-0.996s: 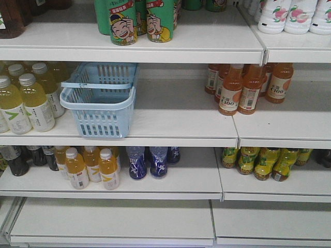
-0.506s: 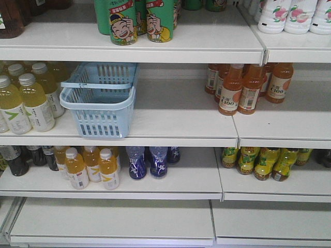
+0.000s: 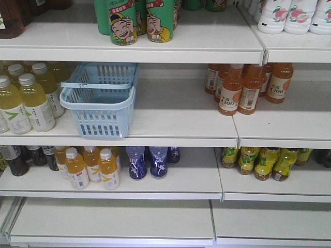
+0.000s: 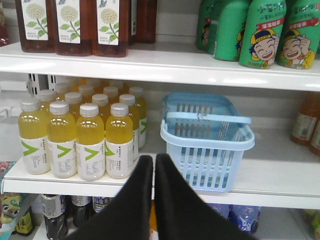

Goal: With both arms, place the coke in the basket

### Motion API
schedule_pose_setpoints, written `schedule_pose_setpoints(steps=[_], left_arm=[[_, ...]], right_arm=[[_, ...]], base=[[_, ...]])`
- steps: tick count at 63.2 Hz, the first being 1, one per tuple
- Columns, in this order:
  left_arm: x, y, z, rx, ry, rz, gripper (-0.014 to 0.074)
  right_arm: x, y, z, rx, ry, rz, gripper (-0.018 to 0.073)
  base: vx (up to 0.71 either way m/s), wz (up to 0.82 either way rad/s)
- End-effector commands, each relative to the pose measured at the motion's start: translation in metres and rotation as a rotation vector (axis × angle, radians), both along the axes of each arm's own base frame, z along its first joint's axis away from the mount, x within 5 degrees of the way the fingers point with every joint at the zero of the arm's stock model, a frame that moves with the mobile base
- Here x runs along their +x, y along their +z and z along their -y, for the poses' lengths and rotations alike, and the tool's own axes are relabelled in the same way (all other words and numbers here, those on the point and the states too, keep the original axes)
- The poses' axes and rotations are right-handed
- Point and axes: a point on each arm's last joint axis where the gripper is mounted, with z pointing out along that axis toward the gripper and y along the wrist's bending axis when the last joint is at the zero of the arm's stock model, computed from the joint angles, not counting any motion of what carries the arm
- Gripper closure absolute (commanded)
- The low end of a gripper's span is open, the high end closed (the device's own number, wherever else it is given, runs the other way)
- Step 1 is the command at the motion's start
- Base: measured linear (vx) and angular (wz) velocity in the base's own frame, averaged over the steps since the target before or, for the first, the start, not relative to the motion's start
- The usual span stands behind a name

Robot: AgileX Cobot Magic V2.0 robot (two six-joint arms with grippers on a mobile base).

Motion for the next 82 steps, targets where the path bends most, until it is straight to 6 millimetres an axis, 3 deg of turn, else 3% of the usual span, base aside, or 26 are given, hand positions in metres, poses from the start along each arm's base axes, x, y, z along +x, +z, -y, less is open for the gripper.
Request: schedule_pose_setpoints(steps=[1, 12, 19, 43, 51, 56, 69, 82], left_arm=[[0.007, 0.016, 0.001, -0.001, -0.009, 0.075, 0.0602], [0.019, 0.01, 0.001, -0.001, -0.009, 0.012, 0.0578], [0.023, 0.008, 0.001, 0.001, -0.009, -0.013, 0.0519], [0.026, 0.01, 0.001, 0.002, -0.013, 0.014, 0.0052], [0.026, 0.012, 0.001, -0.021, -0.016, 0.043, -0.002], [0.026, 0.014, 0.002, -0.133, -0.017, 0.064, -0.0017], [0.04, 0.024, 0.001, -0.629, -0.008, 0.197, 0.0031], [0.076, 0.002, 0.001, -1.014, 0.094, 0.061, 0.0068]], right_arm=[[-0.001, 0.004, 0.0, 0.0, 0.001, 0.085, 0.0569], [-0.001, 0.004, 0.0, 0.0, 0.001, 0.085, 0.0569], [-0.001, 0.004, 0.0, 0.0, 0.001, 0.085, 0.0569], [-0.001, 0.004, 0.0, 0.0, 0.001, 0.085, 0.0569], [-0.001, 0.004, 0.0, 0.0, 0.001, 0.085, 0.0569], [-0.001, 0.004, 0.0, 0.0, 0.001, 0.085, 0.0569], [-0.001, 0.004, 0.0, 0.0, 0.001, 0.085, 0.0569], [-0.001, 0.004, 0.0, 0.0, 0.001, 0.085, 0.0569]], base=[[0.0, 0.0], [0.0, 0.0], [0.0, 0.0], [0.0, 0.0], [0.0, 0.0], [0.0, 0.0], [0.0, 0.0], [0.0, 0.0]])
